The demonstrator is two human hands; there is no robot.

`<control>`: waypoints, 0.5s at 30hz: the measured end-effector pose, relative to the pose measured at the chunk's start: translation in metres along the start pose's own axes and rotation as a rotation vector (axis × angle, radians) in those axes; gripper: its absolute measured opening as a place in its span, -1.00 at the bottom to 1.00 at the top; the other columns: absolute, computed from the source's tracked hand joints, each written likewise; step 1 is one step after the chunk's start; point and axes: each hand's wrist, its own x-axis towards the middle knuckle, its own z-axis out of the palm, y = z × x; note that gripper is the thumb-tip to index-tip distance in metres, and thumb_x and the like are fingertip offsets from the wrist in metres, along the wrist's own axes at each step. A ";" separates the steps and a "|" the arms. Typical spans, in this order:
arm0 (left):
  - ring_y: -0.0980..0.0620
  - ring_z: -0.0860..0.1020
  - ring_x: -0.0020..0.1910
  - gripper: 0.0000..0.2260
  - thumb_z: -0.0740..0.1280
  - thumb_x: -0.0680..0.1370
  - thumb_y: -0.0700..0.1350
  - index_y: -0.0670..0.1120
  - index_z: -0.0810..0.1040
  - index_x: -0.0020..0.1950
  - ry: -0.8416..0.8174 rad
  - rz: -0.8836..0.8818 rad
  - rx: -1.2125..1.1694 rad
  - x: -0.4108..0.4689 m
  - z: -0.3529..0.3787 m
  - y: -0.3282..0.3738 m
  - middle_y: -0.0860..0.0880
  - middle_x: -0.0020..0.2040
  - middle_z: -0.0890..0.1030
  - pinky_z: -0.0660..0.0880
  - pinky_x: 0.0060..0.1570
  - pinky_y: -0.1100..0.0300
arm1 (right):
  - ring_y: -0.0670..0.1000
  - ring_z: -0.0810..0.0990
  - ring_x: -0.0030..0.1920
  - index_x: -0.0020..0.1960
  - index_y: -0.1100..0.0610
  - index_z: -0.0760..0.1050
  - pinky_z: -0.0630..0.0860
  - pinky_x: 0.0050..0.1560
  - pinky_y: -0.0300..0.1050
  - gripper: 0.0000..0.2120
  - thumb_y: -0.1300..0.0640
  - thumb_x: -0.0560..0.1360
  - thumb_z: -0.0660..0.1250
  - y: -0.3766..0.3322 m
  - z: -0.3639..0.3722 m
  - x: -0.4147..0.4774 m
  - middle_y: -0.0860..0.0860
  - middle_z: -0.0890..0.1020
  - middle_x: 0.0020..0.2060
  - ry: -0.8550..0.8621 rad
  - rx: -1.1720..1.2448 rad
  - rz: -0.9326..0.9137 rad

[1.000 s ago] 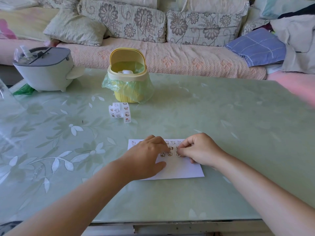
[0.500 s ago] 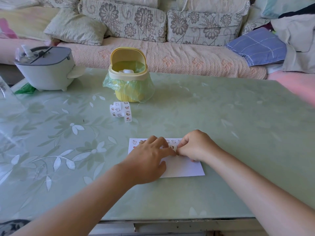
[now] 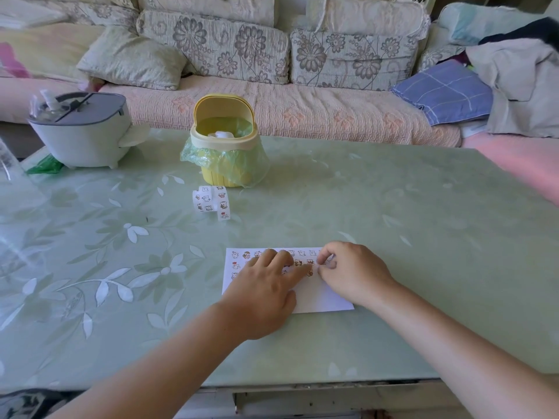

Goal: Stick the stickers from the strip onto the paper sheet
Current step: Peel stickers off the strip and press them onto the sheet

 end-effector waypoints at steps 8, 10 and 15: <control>-0.06 0.46 0.15 -0.55 0.06 0.56 0.00 0.07 0.40 0.45 0.029 -0.033 0.021 -0.007 0.007 0.007 0.00 0.20 0.48 0.51 0.11 0.04 | 0.05 0.13 0.56 0.58 0.02 0.22 0.11 0.51 -0.02 -0.28 -0.22 0.50 -0.17 0.016 0.016 -0.033 -0.01 0.17 0.59 -0.072 -0.310 -0.396; -0.05 0.45 0.22 -0.54 0.04 0.58 0.01 0.06 0.39 0.47 0.021 -0.048 0.021 -0.009 0.008 0.008 0.00 0.25 0.47 0.46 0.19 0.06 | -0.02 -0.13 0.61 0.64 0.03 -0.04 -0.09 0.57 -0.05 -0.17 -0.29 0.45 -0.31 0.021 0.021 -0.040 -0.05 -0.10 0.63 -0.121 -0.339 -0.420; -0.01 0.25 0.43 -0.49 -0.09 0.59 0.07 0.09 0.26 0.54 -0.037 -0.082 -0.060 -0.012 0.006 0.010 0.02 0.40 0.35 0.22 0.40 0.11 | -0.07 -0.19 0.61 0.64 -0.04 -0.12 -0.10 0.59 -0.04 -0.16 -0.35 0.43 -0.34 0.026 0.020 -0.040 -0.09 -0.16 0.62 -0.107 -0.364 -0.439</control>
